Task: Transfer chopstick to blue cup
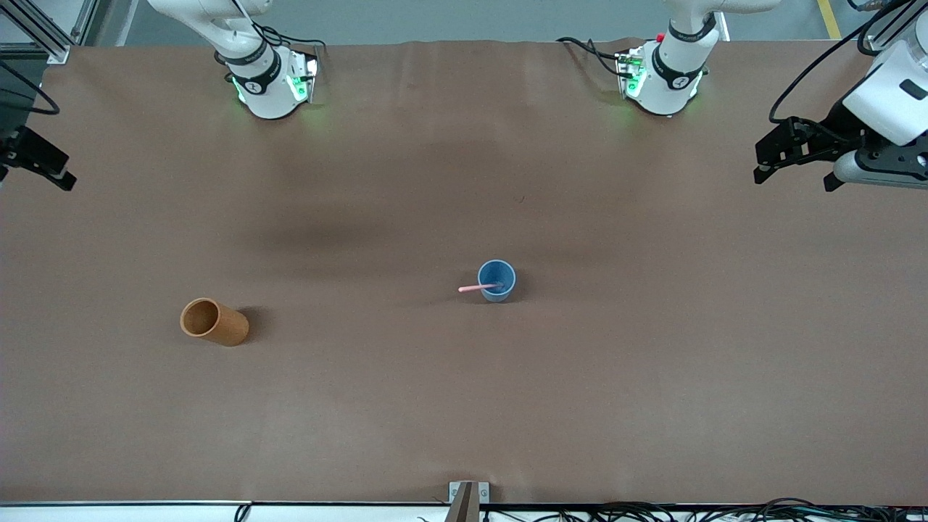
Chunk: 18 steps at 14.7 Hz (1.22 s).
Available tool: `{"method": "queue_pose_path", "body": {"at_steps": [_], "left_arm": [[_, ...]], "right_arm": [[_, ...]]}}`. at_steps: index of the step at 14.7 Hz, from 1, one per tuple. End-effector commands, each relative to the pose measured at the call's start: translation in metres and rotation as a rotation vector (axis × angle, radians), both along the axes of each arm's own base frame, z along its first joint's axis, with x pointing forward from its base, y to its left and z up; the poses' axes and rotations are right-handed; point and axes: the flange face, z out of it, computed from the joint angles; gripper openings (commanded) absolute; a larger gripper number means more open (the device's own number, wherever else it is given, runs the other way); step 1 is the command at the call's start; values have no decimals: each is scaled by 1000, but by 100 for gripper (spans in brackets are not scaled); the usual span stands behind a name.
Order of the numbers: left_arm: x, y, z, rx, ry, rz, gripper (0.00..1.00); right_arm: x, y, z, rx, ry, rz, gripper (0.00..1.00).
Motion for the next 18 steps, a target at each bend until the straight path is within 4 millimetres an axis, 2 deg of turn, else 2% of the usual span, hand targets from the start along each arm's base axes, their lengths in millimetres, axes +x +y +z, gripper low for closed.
{"method": "queue_pose_path", "body": {"at_steps": [1,9,18], "left_arm": [[2,4,7,-8,1,13,100],[2,5,7,7,-3,9,100],[2,5,7,9,-3,9,100]], "right_arm": [[0,-1,1,14,37,19,100],[0,11,-4,53,49,48,100],[1,8,-8,48,54,111,100]]}}
